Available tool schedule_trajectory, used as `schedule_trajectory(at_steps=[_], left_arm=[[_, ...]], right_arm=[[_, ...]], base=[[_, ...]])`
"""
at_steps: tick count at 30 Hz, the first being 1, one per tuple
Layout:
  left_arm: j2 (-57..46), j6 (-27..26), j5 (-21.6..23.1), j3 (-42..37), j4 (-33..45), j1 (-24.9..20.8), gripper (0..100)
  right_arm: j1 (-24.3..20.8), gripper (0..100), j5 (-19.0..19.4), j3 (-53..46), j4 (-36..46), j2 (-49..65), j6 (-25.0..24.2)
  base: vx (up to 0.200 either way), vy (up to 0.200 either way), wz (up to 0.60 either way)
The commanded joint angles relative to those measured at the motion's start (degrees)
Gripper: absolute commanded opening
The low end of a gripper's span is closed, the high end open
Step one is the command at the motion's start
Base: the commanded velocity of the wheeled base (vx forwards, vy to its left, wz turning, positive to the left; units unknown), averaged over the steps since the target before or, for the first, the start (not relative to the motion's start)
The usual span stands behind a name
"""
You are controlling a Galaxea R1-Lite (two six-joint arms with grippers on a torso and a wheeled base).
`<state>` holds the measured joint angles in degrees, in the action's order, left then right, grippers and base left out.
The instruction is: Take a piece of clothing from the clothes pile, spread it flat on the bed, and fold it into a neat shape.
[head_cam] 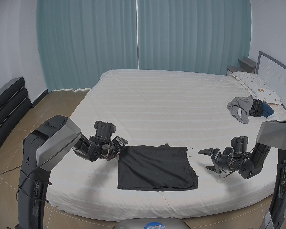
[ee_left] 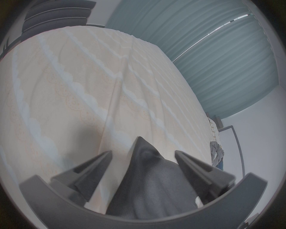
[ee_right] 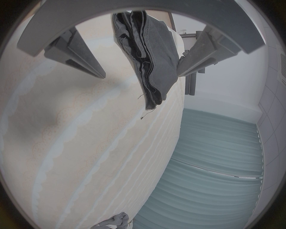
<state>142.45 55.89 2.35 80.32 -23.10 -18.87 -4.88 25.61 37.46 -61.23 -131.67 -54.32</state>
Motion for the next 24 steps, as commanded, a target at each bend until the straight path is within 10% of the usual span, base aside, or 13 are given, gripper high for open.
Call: schedule_trajectory(at_steps=[1, 11, 24], left_arm=[[-4.81, 2.2, 0.2, -3.16, -0.28, 0.77, 100], [-24.32, 0.97, 0.28, -17.57, -0.37, 5.34, 100], [-65.98, -2.98, -0.33, -39.02, 0.51, 4.9, 100]], right_arm=[[-0.13, 100, -0.21, 0.16, -0.03, -0.17, 0.09], [-1.72, 100, -7.59, -0.9, 1.03, 6.87, 4.49], [-0.31, 100, -21.83, -20.41, 1.12, 47.56, 14.59]], base=[[0.0, 0.0, 0.0], [0.0, 0.0, 0.0], [0.0, 0.0, 0.0]])
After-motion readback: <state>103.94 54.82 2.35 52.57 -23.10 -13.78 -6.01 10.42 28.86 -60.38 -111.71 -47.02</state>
